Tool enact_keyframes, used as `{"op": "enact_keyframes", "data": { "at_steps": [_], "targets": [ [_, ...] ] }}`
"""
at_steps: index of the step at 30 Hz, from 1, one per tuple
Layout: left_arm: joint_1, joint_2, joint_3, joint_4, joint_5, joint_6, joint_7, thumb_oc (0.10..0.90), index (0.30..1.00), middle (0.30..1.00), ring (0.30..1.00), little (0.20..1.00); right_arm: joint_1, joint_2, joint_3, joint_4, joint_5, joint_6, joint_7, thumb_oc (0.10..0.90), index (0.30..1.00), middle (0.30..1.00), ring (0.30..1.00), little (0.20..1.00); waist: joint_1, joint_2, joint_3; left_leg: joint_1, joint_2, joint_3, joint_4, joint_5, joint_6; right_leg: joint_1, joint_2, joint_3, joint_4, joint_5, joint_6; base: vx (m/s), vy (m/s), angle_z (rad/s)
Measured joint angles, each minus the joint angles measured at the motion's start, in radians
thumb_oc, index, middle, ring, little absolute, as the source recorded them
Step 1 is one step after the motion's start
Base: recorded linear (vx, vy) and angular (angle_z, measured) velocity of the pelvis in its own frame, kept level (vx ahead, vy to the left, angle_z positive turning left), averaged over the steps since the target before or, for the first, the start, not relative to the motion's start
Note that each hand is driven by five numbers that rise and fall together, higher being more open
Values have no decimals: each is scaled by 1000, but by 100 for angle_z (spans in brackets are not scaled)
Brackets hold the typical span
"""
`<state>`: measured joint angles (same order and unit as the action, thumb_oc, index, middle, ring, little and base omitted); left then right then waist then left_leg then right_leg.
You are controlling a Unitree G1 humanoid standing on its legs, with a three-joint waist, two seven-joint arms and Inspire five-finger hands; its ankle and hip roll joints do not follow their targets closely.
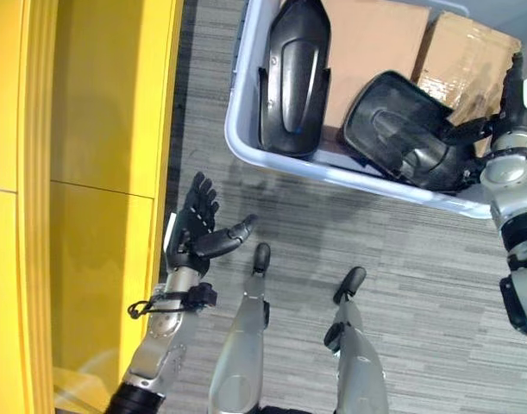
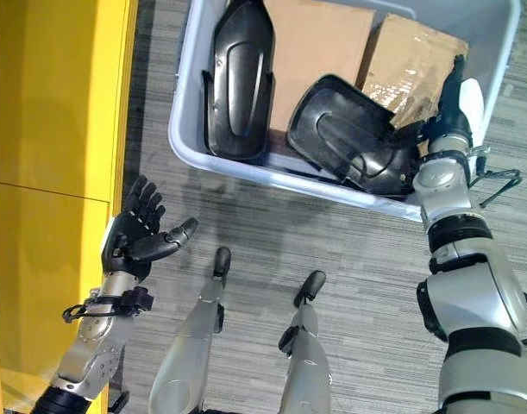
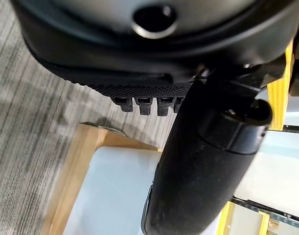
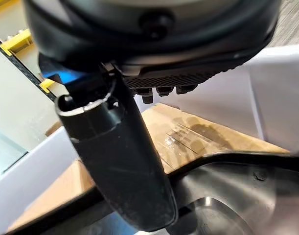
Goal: Move parts from the plastic box to the shelf.
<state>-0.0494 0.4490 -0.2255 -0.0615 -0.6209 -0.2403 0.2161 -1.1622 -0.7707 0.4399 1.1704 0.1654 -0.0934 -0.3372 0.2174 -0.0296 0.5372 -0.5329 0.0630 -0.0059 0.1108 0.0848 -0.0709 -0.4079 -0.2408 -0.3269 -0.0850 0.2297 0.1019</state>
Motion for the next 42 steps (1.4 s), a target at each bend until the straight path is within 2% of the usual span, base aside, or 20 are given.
{"op": "enact_keyframes", "data": {
  "at_steps": [8,19,28,42],
  "targets": [
    [-21,0,-10,14,2,-8,16,900,1000,1000,1000,1000,-116,-37,45,57,-9,10,-18,900,1000,1000,1000,1000,7,6,-1,-71,-14,-12,11,10,10,-56,-10,-13,0,13,6,5,-1,5],
    [-41,0,-7,17,4,-10,22,900,1000,1000,1000,1000,-216,-66,178,41,-51,24,-37,900,1000,1000,1000,1000,9,6,-1,-114,-19,-26,13,18,10,-87,-14,-24,0,16,6,3,3,3],
    [-48,0,-5,17,4,-29,41,900,1000,1000,1000,1000,-325,-112,369,-18,-187,33,-41,900,1000,1000,1000,1000,8,6,-1,-128,-20,-28,13,21,11,-100,-15,-25,0,18,6,0,0,0],
    [-48,0,0,17,4,-30,42,900,1000,1000,1000,1000,-415,-144,510,-89,-304,32,-43,900,1000,1000,1000,1000,8,6,-1,-130,-21,-29,13,24,12,-102,-17,-27,2,18,7,0,0,0]
  ]
}}
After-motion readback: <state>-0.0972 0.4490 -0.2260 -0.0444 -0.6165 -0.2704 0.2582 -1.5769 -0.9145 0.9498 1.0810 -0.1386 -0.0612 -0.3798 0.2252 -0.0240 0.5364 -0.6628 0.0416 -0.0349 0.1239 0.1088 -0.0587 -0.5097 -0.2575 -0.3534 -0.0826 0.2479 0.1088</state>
